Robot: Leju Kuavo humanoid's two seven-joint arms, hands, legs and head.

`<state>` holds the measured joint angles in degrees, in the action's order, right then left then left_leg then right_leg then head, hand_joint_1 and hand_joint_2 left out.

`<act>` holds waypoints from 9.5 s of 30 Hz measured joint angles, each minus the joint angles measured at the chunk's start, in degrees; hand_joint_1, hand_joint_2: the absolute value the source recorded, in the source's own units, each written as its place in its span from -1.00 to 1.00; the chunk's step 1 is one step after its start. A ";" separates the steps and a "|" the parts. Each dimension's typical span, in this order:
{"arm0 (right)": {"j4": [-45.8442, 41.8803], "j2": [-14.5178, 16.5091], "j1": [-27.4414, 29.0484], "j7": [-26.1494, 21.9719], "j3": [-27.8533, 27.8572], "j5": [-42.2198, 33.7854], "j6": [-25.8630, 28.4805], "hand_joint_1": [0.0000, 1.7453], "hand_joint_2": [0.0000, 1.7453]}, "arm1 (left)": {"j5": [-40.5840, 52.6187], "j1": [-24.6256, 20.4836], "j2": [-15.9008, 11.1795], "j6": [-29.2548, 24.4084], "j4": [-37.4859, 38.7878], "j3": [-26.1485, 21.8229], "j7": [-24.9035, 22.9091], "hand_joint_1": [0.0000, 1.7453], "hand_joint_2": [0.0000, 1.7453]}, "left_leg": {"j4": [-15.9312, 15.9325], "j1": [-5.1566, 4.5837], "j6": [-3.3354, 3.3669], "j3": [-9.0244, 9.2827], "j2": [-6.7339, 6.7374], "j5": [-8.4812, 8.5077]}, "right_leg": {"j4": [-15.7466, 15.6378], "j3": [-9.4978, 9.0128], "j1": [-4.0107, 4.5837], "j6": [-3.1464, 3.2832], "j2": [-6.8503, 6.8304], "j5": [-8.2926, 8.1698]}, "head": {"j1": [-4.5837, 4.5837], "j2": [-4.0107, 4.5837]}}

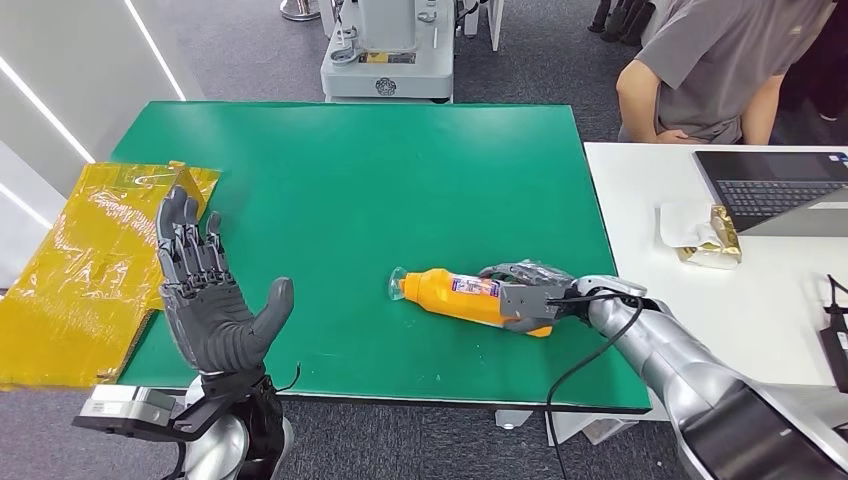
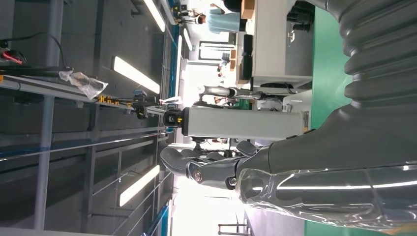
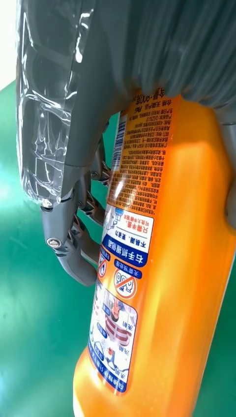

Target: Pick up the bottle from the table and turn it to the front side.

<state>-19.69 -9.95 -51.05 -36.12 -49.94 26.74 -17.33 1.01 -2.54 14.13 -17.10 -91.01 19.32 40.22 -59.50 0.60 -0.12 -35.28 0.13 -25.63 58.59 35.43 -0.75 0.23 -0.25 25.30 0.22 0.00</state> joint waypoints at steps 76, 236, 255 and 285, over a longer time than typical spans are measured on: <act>-45.27 15.79 25.72 -3.46 21.12 12.38 56.50 1.00 1.00 | -2.07 -27.75 2.64 15.53 36.32 -0.76 0.37 -1.00 1.00 | 0.07 0.01 -0.14 -0.07 -0.06 0.10 | 0.05 0.06 0.01 0.08 -0.06 -0.03 | 0.00 0.00; -54.84 20.84 39.04 -3.93 20.65 11.72 56.53 -1.00 1.00 | 4.36 -30.50 -1.90 10.59 48.06 -6.25 -4.31 1.00 1.00 | 0.18 0.04 -0.19 -0.08 -0.01 0.08 | 0.06 0.13 0.03 0.15 0.01 0.06 | 0.00 0.00; -62.05 20.82 47.78 -4.10 16.48 2.84 56.51 -1.00 1.00 | 18.00 -44.40 -24.40 -5.53 51.51 -17.13 -1.30 1.00 1.00 | 0.28 0.20 -0.47 -0.07 0.12 0.27 | 0.11 0.22 0.21 0.36 0.17 -0.04 | -0.03 0.00; -61.63 20.59 48.74 -4.09 16.55 3.15 56.27 -1.00 1.00 | 78.97 -58.35 -32.56 -11.31 63.08 -4.91 -25.03 1.00 1.00 | 0.27 0.20 -0.52 -0.03 0.16 0.30 | 0.10 0.24 0.21 0.48 0.18 -0.09 | -0.05 0.00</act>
<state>-81.31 10.64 -2.31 -40.21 -33.39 29.89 38.94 79.98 -60.89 -18.43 -28.41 -27.93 14.41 15.18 -59.24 0.80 -0.64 -35.31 0.29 -25.33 58.69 35.67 -0.54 0.71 -0.07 25.21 0.17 0.00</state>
